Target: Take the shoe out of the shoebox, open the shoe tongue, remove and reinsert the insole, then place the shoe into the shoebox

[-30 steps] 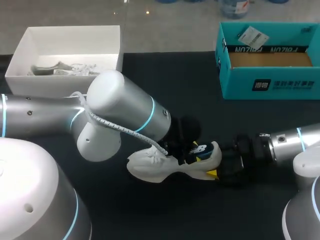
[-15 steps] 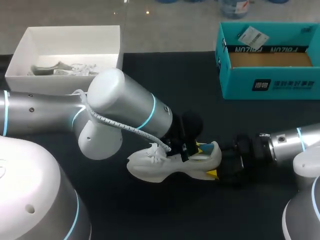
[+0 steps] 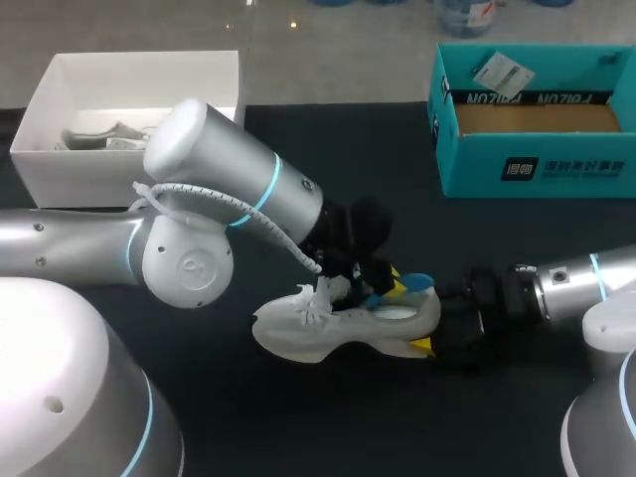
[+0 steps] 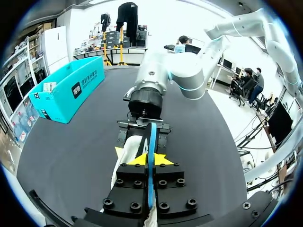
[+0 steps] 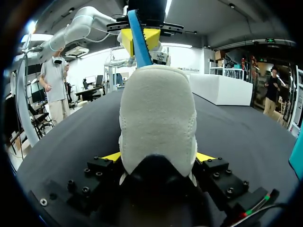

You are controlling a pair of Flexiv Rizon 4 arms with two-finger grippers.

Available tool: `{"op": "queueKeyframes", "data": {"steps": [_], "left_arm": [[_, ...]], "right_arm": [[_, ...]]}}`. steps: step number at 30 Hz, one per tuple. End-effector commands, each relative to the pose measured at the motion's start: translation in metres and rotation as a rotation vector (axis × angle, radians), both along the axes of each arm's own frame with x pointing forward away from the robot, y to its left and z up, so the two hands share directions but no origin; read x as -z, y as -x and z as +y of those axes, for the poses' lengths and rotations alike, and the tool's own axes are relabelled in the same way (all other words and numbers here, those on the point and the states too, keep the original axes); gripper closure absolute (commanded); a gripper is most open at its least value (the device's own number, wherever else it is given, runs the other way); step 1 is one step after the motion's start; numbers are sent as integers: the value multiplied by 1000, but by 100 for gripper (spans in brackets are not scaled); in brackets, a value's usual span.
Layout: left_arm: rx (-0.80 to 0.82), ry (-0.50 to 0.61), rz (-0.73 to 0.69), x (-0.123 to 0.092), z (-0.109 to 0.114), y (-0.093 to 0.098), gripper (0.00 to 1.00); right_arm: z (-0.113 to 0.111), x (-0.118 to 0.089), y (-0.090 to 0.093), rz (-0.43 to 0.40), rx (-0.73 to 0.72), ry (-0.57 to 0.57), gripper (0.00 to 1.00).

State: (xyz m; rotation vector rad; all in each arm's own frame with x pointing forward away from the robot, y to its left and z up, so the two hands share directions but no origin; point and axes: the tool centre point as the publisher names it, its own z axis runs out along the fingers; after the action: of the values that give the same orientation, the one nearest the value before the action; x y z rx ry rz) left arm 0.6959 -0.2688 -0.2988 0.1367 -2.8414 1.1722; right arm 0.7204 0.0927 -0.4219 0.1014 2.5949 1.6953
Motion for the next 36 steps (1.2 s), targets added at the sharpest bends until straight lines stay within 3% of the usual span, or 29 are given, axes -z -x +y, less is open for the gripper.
{"op": "queueKeyframes", "data": {"steps": [1, 10, 11, 12, 13, 14, 28, 36], "left_arm": [[13, 8, 20, 6, -13, -4, 100], [19, 21, 27, 3, -25, -2, 97], [19, 21, 27, 2, -24, -2, 80], [19, 20, 26, 2, -22, -2, 50], [18, 19, 26, 0, -20, -2, 14], [15, 15, 22, -1, -18, -2, 0], [-36, -17, -19, 10, 8, -5, 0], [-56, -50, -30, 24, 14, -7, 19]], "right_arm": [[1, 0, 1, -1, 2, 2, 100], [1, 0, 1, -1, 2, 2, 100], [1, 0, 1, -1, 2, 2, 100], [1, 0, 1, -1, 2, 2, 100], [1, 0, 1, -1, 2, 2, 100], [1, 0, 1, -1, 2, 2, 100], [1, 0, 1, -1, 2, 2, 100], [1, 0, 1, -1, 2, 2, 100]]}}
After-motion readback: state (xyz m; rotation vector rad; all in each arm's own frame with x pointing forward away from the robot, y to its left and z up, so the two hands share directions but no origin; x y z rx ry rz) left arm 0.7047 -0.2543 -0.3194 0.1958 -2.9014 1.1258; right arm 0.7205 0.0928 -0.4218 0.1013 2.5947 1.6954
